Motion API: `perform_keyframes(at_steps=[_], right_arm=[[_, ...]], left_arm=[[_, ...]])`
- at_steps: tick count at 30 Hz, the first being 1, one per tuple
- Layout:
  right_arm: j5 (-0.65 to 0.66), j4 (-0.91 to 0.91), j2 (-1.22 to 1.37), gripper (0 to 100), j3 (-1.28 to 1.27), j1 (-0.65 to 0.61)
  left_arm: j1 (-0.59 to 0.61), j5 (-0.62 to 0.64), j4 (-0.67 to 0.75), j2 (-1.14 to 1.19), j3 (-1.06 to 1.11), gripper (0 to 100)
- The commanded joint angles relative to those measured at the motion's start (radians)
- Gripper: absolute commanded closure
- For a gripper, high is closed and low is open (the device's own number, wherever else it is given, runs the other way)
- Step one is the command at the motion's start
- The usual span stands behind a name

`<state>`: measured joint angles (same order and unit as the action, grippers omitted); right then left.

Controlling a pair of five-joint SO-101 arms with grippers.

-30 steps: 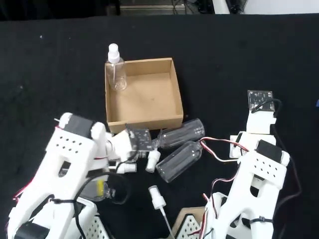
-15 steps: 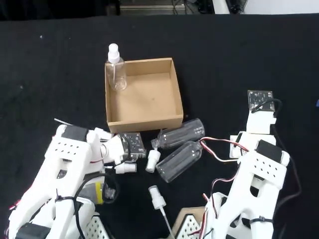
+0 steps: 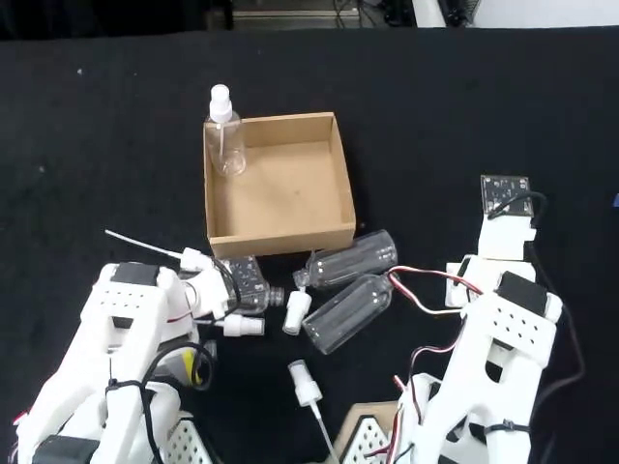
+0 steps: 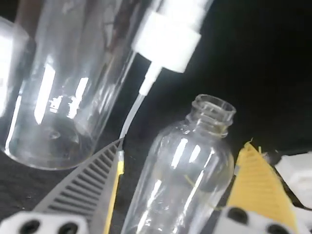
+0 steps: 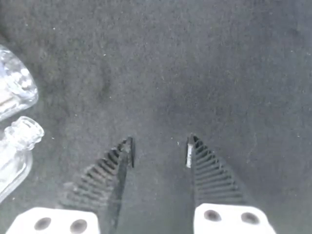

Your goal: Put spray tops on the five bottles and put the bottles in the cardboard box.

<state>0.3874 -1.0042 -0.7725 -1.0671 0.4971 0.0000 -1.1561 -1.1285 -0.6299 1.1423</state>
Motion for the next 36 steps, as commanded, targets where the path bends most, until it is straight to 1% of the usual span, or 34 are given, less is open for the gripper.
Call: perform_keyframes(at_steps=[1, 7, 9, 14, 21, 24, 26, 31, 33, 36], right_arm=[[0.006, -0.003, -0.039, 84.0, 0.067, 0.023], [0.006, -0.003, -0.039, 83.9, 0.067, 0.026], [0.006, -0.003, -0.039, 83.9, 0.067, 0.026], [0.006, -0.003, -0.039, 83.9, 0.067, 0.026], [0.006, -0.003, -0.039, 83.9, 0.067, 0.026], [0.006, -0.003, -0.039, 83.9, 0.067, 0.026], [0.006, -0.003, -0.039, 83.9, 0.067, 0.026], [0.006, -0.003, -0.039, 83.9, 0.067, 0.026], [0.005, -0.003, -0.039, 83.9, 0.067, 0.026], [0.005, -0.005, -0.039, 83.9, 0.067, 0.023]], left_arm=[[0.012, 0.008, 0.023, -0.009, -0.005, 67], [0.024, 0.000, 0.023, -0.009, -0.004, 79], [0.041, -0.002, 0.025, -0.009, -0.013, 77], [0.074, -0.002, 0.023, -0.009, -0.033, 68], [0.097, -0.002, 0.028, -0.009, -0.035, 67], [0.097, -0.028, 0.031, -0.009, -0.030, 67], [0.097, -0.035, 0.028, -0.009, -0.028, 70], [0.090, -0.035, 0.023, -0.009, -0.041, 88], [0.088, -0.035, 0.011, -0.009, -0.058, 91], [0.088, -0.035, -0.084, -0.009, -0.117, 93]])
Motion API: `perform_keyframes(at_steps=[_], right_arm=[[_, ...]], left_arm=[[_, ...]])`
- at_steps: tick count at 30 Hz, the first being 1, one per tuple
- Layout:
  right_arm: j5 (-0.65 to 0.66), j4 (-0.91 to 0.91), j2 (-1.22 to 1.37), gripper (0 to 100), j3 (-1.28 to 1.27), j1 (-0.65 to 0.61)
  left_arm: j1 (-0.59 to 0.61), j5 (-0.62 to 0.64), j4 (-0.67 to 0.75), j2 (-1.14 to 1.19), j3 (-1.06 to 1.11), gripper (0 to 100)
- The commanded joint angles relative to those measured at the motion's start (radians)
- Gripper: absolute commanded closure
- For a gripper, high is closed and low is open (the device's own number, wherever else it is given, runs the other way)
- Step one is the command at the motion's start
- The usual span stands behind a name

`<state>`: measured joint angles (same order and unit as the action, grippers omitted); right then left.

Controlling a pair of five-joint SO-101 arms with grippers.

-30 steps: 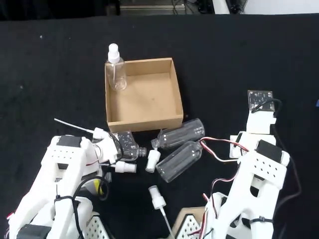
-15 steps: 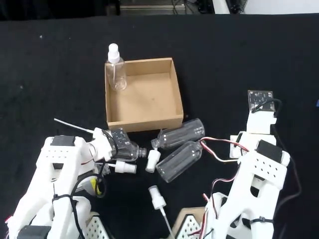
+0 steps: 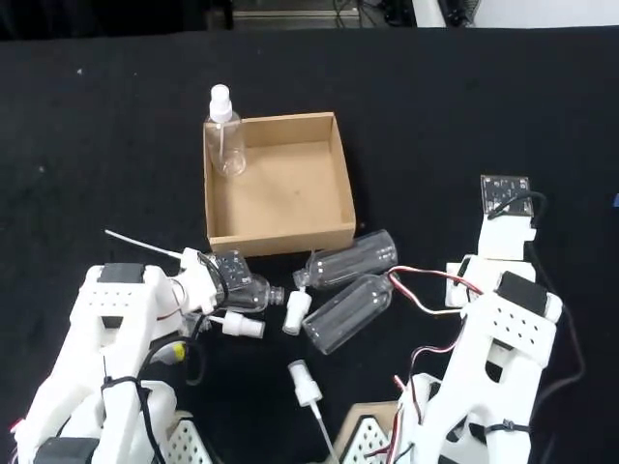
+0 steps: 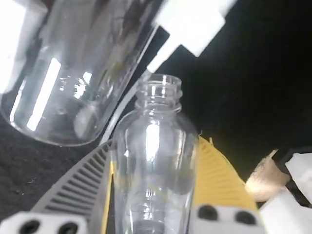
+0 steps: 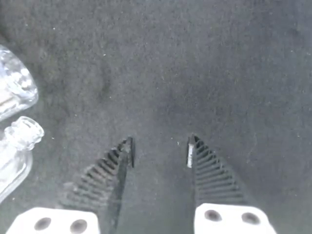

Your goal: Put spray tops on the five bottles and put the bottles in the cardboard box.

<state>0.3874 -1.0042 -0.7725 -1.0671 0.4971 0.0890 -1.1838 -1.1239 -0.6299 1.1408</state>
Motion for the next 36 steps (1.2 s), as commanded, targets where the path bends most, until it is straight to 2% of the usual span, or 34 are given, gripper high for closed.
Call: perform_keyframes(at_steps=[1, 6, 9, 11, 18, 21, 25, 29, 33, 36], right_arm=[[0.003, -0.006, -0.039, 83.9, 0.067, 0.023], [0.000, -0.012, -0.039, 83.9, 0.068, 0.021], [0.005, -0.040, -0.047, 83.9, 0.073, 0.021], [0.006, -0.087, -0.047, 84.1, 0.107, 0.021], [0.009, -0.310, -0.047, 84.3, 0.325, 0.020], [0.068, -0.420, -0.047, 84.3, 0.420, -0.031], [0.180, -0.568, -0.047, 84.3, 0.484, -0.196], [0.236, -0.703, -0.048, 84.3, 0.529, -0.446], [0.221, -0.723, -0.047, 84.3, 0.530, -0.736], [0.104, -0.720, -0.041, 84.3, 0.501, -0.950]], left_arm=[[-0.001, -0.008, -0.133, -0.009, -0.148, 94], [0.047, 0.000, -0.388, -0.009, -0.381, 96], [0.136, 0.002, -0.454, -0.009, -0.512, 97], [0.203, 0.025, -0.473, -0.009, -0.582, 97], [0.409, 0.302, -0.465, 0.003, -0.688, 97], [0.469, 0.451, -0.381, 0.000, -0.639, 97], [0.516, 0.701, -0.169, 0.003, -0.547, 97], [0.530, 0.918, 0.075, -0.008, -0.435, 97], [0.524, 1.094, 0.235, -0.003, -0.364, 97], [0.530, 1.195, 0.302, 0.002, -0.321, 97]])
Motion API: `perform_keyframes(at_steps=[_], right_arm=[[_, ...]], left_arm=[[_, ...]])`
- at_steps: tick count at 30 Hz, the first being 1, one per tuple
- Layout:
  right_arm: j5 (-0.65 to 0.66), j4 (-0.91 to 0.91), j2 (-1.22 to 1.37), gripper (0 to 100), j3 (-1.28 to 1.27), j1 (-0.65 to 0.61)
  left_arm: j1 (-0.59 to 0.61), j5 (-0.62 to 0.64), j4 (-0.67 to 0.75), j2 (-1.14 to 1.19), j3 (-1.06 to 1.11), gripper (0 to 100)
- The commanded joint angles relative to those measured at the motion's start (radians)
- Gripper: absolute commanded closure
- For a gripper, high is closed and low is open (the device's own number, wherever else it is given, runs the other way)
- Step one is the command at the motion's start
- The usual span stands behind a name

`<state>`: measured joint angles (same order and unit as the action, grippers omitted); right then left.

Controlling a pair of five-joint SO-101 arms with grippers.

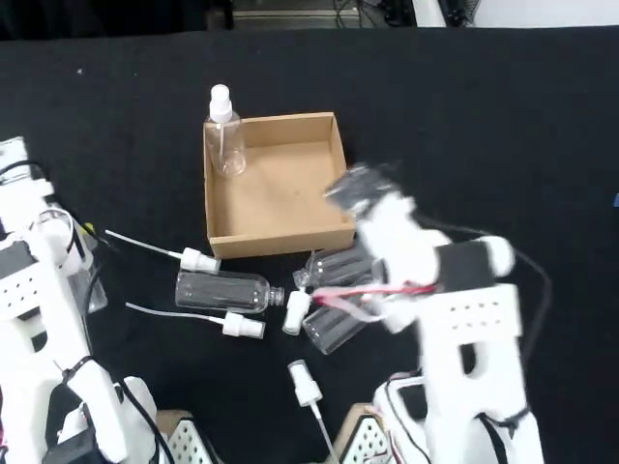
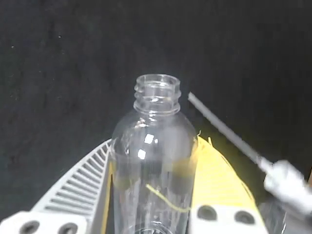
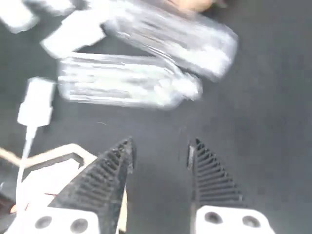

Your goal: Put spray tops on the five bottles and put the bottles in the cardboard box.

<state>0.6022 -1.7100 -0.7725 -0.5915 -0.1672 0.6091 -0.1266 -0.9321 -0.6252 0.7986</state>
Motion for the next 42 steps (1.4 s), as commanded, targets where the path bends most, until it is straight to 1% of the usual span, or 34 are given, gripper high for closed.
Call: perform_keyframes(at_steps=[1, 4, 6, 8, 10, 13, 16, 21, 25, 29, 33, 42], right_arm=[[-0.160, -0.008, -0.041, 84.3, 0.015, -0.353], [-0.315, 0.043, -0.041, 84.3, -0.045, -0.526], [-0.408, 0.127, -0.041, 84.3, -0.114, -0.612], [-0.468, 0.255, -0.041, 84.3, -0.193, -0.666], [-0.497, 0.393, -0.039, 84.3, -0.274, -0.690], [-0.499, 0.560, -0.039, 84.3, -0.361, -0.720], [-0.506, 0.663, -0.039, 84.3, -0.398, -0.752], [-0.508, 0.750, 0.019, 84.3, -0.410, -0.815], [-0.508, 0.862, 0.171, 84.3, -0.407, -0.813], [-0.508, 0.956, 0.286, 84.3, -0.406, -0.813], [-0.500, 1.002, 0.348, 84.3, -0.407, -0.813], [-0.497, 1.002, 0.453, 84.1, -0.390, -0.812]], left_arm=[[0.012, 0.163, 0.129, -0.003, 0.041, 97], [0.012, 0.221, 0.186, -0.003, 0.102, 97], [0.013, 0.245, 0.226, -0.006, 0.134, 97], [0.042, 0.255, 0.258, -0.012, 0.159, 97], [0.076, 0.261, 0.285, -0.008, 0.173, 97], [0.134, 0.333, 0.311, -0.003, 0.194, 97], [0.177, 0.384, 0.310, -0.012, 0.200, 97], [0.183, 0.391, 0.310, -0.005, 0.206, 97], [0.189, 0.420, 0.310, -0.003, 0.208, 97], [0.191, 0.423, 0.310, -0.011, 0.222, 97], [0.185, 0.423, 0.310, -0.012, 0.226, 97], [0.191, 0.423, 0.310, -0.012, 0.226, 97]])
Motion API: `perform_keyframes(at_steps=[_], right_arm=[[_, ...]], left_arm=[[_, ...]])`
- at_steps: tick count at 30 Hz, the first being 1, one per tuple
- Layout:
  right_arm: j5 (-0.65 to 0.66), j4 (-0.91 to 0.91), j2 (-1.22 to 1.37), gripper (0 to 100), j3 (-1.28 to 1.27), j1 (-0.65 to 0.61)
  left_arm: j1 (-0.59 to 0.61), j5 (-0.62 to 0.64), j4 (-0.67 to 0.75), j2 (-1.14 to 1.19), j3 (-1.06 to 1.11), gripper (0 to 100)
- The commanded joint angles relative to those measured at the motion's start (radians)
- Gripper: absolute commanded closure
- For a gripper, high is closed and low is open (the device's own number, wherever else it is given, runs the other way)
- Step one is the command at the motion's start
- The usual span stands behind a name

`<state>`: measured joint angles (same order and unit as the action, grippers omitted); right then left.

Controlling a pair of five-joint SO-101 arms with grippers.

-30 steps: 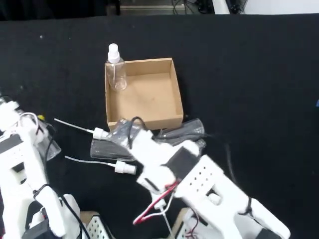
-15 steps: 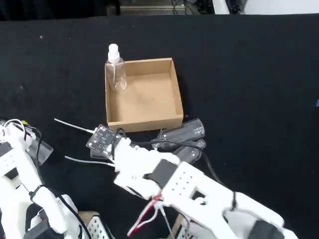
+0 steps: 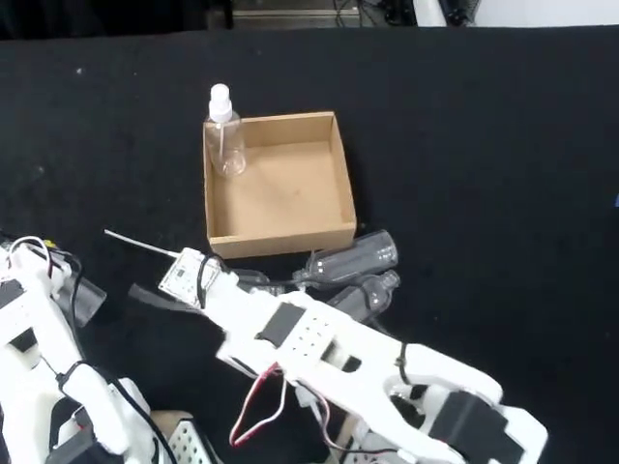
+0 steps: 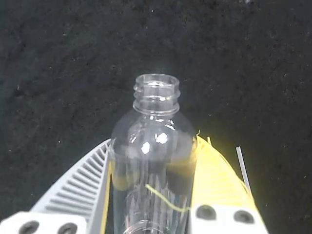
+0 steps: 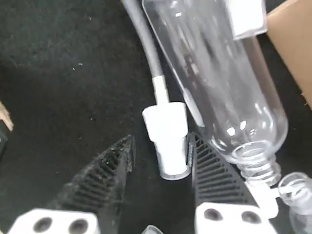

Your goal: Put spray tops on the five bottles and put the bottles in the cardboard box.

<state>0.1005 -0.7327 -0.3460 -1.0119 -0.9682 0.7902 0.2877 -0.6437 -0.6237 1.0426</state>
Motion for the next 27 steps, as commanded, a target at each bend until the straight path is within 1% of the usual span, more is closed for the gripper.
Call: perform_keyframes(at_steps=[1, 6, 9, 10, 13, 15, 17, 19, 21, 24, 27], right_arm=[[0.005, 0.025, 0.039, 84.1, 0.030, -0.011], [0.005, 0.018, 0.054, 85.8, 0.030, -0.011], [0.005, 0.017, 0.024, 97.2, 0.033, -0.011], [0.012, 0.005, 0.005, 99.2, 0.039, -0.011], [0.087, -0.132, -0.067, 97.8, 0.079, -0.009], [0.144, -0.276, -0.127, 98.8, 0.133, -0.008], [0.212, -0.433, -0.188, 98.7, 0.199, 0.023], [0.296, -0.568, -0.239, 98.7, 0.266, 0.101], [0.390, -0.678, -0.286, 98.7, 0.326, 0.221], [0.516, -0.816, -0.349, 98.7, 0.414, 0.430], [0.598, -0.908, -0.410, 98.7, 0.496, 0.647]], left_arm=[[0.010, 0.009, 0.021, -0.014, -0.018, 97], [0.010, 0.009, 0.021, -0.014, -0.018, 97], [0.012, 0.009, 0.021, -0.014, -0.018, 97], [0.012, 0.009, 0.021, -0.014, -0.018, 97], [0.012, 0.009, 0.021, -0.014, -0.018, 97], [0.012, 0.009, 0.021, -0.014, -0.016, 97], [0.012, 0.009, 0.021, -0.014, -0.016, 97], [0.012, 0.009, 0.021, -0.014, -0.016, 97], [0.012, 0.009, 0.021, -0.014, -0.016, 97], [0.012, 0.009, 0.020, -0.014, -0.015, 97], [0.012, 0.009, 0.017, -0.014, -0.015, 97]])
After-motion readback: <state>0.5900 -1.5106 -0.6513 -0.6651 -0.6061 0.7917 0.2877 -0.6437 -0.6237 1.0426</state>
